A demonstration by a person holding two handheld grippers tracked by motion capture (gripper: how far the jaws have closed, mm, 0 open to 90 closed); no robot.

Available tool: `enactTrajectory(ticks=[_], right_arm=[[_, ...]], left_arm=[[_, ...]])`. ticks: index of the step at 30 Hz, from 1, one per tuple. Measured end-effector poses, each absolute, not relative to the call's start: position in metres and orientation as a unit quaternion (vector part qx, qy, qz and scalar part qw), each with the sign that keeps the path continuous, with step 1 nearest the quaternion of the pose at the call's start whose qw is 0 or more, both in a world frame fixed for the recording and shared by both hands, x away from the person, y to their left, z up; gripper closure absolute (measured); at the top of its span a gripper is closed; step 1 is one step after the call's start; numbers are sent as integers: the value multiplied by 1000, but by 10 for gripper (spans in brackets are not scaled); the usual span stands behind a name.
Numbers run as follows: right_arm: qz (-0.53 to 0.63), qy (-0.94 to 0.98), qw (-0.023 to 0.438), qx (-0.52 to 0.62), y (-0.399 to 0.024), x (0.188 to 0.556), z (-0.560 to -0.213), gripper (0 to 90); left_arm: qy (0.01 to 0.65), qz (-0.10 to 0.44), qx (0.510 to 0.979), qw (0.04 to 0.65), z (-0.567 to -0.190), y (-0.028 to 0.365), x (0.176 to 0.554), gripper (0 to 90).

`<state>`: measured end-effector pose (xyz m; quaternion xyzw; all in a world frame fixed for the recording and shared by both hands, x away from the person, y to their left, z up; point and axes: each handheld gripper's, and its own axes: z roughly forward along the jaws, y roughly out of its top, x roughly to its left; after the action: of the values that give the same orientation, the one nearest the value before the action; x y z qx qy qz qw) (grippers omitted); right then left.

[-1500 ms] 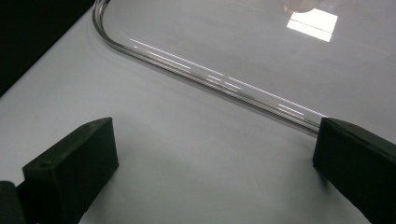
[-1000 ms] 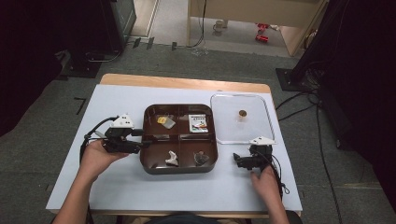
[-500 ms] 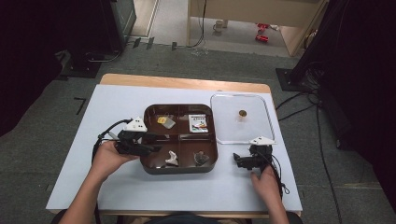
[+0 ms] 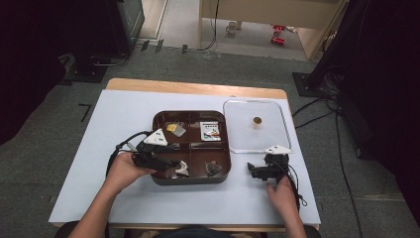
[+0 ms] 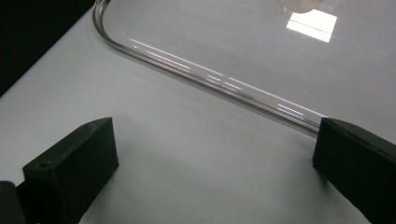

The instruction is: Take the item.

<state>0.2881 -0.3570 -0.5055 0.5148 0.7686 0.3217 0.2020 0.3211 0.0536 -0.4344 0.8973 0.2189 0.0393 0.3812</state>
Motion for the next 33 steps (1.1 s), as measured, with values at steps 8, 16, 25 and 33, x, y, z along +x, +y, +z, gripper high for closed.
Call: enactTrajectory(ticks=[8,16,25,33], right_arm=[[322,769,202,515,-357,288,-506,0],[322,769,203,514,-357,288,-506,0],[322,768,202,515,-357,288,-506,0],[322,769,202,515,-357,288,-506,0]], left_arm=[[205,38,909,361,-437,45,319,434],[192,41,925,326,-442,33,317,432],[179,50,939,290,-447,21,316,423],[174,51,947,265,-454,11,317,423]])
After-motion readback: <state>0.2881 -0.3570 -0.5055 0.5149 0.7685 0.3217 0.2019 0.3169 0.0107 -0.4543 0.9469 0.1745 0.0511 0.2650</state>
